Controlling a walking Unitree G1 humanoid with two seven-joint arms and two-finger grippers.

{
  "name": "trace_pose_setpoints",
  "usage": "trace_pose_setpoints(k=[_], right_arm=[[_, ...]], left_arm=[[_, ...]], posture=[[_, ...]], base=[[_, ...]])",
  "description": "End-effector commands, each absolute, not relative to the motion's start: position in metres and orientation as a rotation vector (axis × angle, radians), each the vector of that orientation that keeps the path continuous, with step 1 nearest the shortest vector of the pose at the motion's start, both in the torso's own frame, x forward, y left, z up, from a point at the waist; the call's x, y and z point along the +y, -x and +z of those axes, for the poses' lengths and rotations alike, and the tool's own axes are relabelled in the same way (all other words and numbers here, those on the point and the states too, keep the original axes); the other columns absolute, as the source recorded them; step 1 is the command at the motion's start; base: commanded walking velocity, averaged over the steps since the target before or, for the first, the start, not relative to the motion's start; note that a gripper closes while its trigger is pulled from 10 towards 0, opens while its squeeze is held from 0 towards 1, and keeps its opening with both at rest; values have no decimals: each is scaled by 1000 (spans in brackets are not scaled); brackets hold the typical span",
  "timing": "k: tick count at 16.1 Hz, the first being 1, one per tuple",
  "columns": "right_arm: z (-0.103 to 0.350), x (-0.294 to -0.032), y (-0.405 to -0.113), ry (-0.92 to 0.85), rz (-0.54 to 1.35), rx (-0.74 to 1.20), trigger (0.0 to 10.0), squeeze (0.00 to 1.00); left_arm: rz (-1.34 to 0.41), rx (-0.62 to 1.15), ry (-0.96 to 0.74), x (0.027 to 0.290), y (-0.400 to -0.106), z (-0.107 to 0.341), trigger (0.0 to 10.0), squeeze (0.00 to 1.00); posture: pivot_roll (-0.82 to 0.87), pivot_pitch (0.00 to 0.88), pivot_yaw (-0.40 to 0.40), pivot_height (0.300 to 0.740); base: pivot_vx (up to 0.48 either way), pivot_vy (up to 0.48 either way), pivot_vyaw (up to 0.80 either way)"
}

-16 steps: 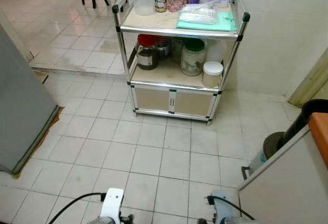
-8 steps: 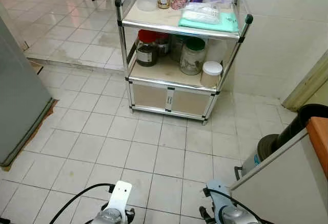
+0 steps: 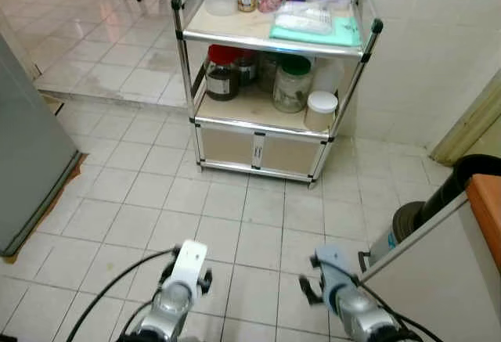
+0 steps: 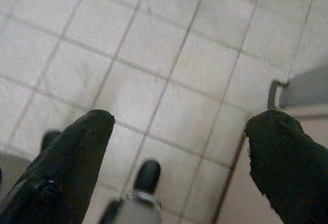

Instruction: Kitchen organization

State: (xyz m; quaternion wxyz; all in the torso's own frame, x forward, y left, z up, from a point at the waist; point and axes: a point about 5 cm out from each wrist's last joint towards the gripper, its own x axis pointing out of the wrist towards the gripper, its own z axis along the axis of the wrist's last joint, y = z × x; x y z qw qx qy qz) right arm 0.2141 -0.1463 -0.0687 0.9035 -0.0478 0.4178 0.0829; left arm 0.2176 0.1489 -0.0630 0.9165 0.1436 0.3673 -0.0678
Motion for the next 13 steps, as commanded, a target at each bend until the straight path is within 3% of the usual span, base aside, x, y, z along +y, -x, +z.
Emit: trace_pose_setpoints(k=[1,2,3,4,5,6,8,9,13], right_arm=[[-63,-145,-220,51,154,808,10000,0],[-62,-145,-222,41,149,791,10000,0],[-58,-145,-225,24,132,745,10000,541],[-50,-147,-230,-19,97,653,10000,914],[-47,-148,-231,-30,84,623,10000,914],[-45,-149,-231,-52,69,602,10000,1000],[-40,-156,-232,-97,33,557,10000,1000],[-32,-164,-235,-131,8,513,10000,1000],[-8,-176,-243,-66,86,391,10000,1000]], left_arm=[[-148,699,-305,149,-221,-59,10000,0],[-148,676,-302,149,-222,-57,10000,0],[-133,614,-281,151,-226,-51,10000,0],[-99,505,-223,155,-230,-39,10000,0],[-89,468,-208,157,-231,-34,10000,0],[-84,448,-201,158,-230,-31,10000,0],[-81,425,-202,160,-228,-27,10000,0],[-66,418,-192,161,-227,-25,10000,0],[-80,351,-140,157,-232,-7,10000,0]], posture=[[-45,0,14,740],[-45,0,14,740],[-43,0,19,740],[-44,0,30,740],[-44,0,30,740],[-44,0,32,740],[-44,0,33,740],[-48,0,35,740],[-82,0,43,740]], base=[[0,0,0],[0,0,0],[0,0,0],[0,480,0],[0,480,0],[0,480,0],[0,480,0],[0,480,-800],[0,0,-800]])
